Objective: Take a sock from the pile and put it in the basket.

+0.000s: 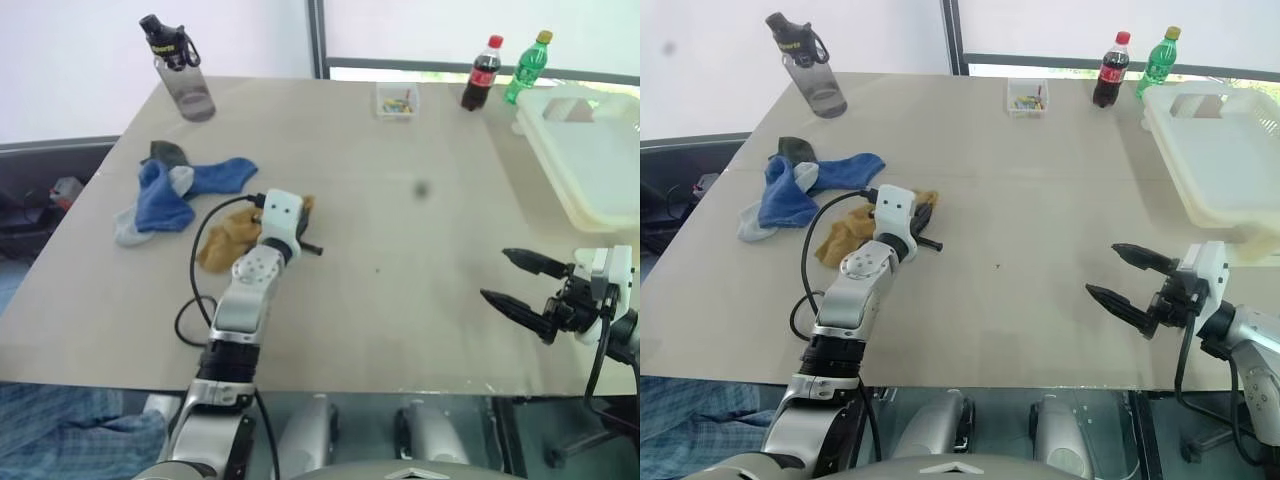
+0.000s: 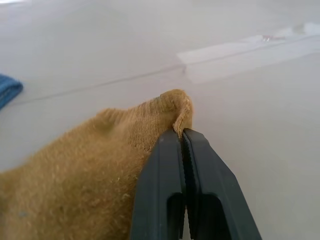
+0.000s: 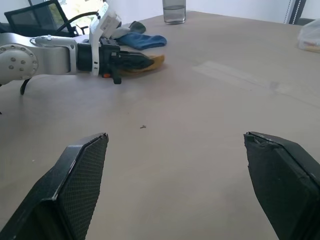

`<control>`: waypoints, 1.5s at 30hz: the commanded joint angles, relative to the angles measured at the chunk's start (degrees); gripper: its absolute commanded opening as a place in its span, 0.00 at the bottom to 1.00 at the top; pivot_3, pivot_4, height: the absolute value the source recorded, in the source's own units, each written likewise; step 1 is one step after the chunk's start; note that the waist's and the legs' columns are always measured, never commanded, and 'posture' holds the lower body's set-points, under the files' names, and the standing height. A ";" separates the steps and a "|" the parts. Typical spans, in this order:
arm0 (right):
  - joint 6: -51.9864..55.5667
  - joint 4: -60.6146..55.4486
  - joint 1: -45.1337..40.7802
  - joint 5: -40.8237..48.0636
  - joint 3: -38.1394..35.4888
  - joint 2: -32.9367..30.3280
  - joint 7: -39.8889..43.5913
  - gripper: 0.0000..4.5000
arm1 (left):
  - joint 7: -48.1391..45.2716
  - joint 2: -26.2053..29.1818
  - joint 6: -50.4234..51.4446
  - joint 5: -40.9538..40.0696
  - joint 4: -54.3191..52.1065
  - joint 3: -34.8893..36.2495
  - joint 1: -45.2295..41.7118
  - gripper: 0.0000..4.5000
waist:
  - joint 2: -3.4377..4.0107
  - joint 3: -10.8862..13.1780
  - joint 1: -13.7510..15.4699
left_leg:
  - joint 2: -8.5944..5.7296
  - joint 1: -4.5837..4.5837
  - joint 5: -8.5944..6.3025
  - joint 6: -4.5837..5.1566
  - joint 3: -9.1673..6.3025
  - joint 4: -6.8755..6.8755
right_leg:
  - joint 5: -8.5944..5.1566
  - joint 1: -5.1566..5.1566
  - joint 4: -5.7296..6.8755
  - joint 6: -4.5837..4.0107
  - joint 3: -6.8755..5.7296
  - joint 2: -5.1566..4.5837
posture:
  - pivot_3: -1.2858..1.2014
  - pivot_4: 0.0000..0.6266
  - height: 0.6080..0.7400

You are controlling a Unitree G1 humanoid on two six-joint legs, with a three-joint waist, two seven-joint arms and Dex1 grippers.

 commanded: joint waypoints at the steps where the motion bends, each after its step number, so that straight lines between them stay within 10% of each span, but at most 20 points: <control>1: -1.27 -0.99 0.19 0.28 -1.29 0.09 -0.15 1.00 | -1.24 -0.35 1.81 -1.11 -5.61 -0.94 -1.87 0.01 | 0.00 0.00 -0.02 | 0.01 -0.01 0.01 -0.02 0.00 0.00 | 0.00 0.00 0.00 0.00 0.00 0.01 | 0.52 0.24 1.00; 30: -1.61 -1.58 -0.56 -0.04 -0.96 0.30 -1.99 1.00 | -7.32 -9.72 15.15 -5.71 -10.39 -12.18 -3.00 0.01 | 0.00 0.00 -0.06 | 0.00 -0.03 -0.01 0.03 0.00 0.10 | 0.00 0.01 0.02 0.01 0.00 0.03 | 0.52 0.24 1.00; 45: -0.98 -2.17 -1.90 -0.07 -0.18 0.23 -3.00 1.00 | -2.92 -24.10 39.74 -22.50 -10.21 0.01 -2.97 0.07 | 0.01 0.00 -0.13 | 0.03 -0.04 -0.04 0.07 -0.01 0.17 | -0.01 0.01 0.05 0.01 0.02 0.09 | 0.52 0.24 1.00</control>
